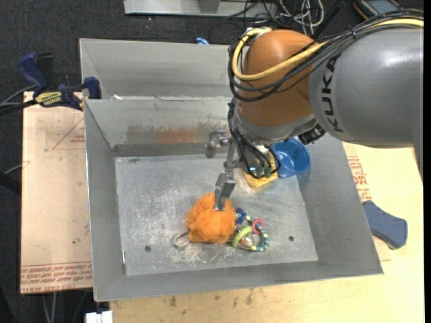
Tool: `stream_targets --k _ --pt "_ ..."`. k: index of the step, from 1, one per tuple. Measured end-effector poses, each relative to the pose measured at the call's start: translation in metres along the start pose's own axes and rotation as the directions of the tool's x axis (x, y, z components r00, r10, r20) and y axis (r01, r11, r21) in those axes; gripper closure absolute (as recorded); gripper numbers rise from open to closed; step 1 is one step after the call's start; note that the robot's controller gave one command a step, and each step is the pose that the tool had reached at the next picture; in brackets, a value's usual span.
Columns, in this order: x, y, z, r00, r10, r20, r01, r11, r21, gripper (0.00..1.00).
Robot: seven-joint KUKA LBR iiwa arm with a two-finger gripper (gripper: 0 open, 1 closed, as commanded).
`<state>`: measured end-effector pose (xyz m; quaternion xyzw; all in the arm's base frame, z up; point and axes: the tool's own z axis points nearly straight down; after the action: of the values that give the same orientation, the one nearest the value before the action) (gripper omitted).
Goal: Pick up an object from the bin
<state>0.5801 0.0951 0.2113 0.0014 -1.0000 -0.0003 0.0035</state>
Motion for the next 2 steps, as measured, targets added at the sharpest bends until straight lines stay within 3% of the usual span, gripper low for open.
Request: stream_targets --k 1,2 --pt "-0.001 0.0 -0.005 1.0 0.002 0.008 -0.002 1.0 -0.001 0.0" --pt "0.009 0.005 0.04 1.0 -0.006 0.015 0.006 1.0 -0.002 0.0"
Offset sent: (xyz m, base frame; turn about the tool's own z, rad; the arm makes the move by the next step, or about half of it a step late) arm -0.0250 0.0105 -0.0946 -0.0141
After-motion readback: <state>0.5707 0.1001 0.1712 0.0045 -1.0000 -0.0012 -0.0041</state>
